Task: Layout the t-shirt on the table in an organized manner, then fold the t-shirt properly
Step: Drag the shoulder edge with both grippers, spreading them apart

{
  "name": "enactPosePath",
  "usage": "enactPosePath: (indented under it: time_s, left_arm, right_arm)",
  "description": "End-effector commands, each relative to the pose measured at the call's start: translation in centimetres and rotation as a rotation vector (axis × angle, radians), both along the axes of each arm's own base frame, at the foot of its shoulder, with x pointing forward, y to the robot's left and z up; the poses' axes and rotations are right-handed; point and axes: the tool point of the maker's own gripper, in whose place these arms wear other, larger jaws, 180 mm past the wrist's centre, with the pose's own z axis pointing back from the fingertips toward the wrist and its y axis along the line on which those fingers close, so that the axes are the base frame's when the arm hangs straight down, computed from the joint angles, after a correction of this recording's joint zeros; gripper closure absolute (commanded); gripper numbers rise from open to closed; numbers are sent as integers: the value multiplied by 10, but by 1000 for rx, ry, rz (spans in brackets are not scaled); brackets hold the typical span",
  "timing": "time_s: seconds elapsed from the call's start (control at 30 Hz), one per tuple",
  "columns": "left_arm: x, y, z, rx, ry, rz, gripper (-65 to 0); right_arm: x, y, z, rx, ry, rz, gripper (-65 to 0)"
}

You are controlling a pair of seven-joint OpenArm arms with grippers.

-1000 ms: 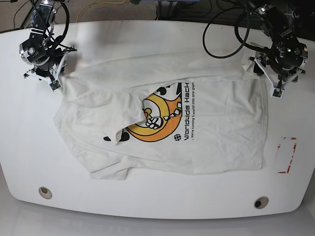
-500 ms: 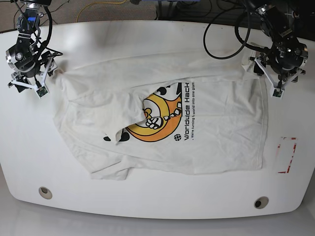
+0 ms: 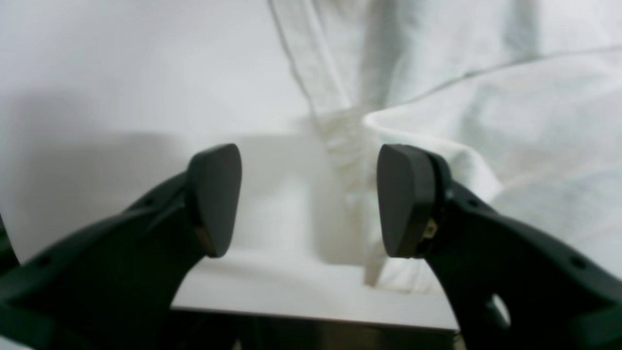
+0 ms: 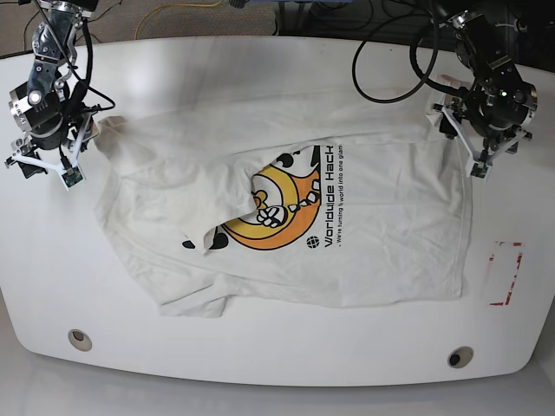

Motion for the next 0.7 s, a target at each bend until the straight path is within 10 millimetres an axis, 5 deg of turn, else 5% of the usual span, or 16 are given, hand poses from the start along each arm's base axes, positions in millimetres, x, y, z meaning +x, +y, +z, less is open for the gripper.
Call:
enactPosePath:
  time_s: [0.0, 0.27, 0.67]
  left_arm:
    - [11, -4, 18, 17, -66, -24, -407]
    - [22, -32, 19, -14, -83, -94, -321]
    - [22, -68, 8, -48, -53, -191, -232]
  right_arm:
    - [10, 10, 7, 39, -56, -5, -444]
    - [21, 51, -8, 199, -105, -51, -420]
    - [23, 105, -31, 388, -110, -85, -144]
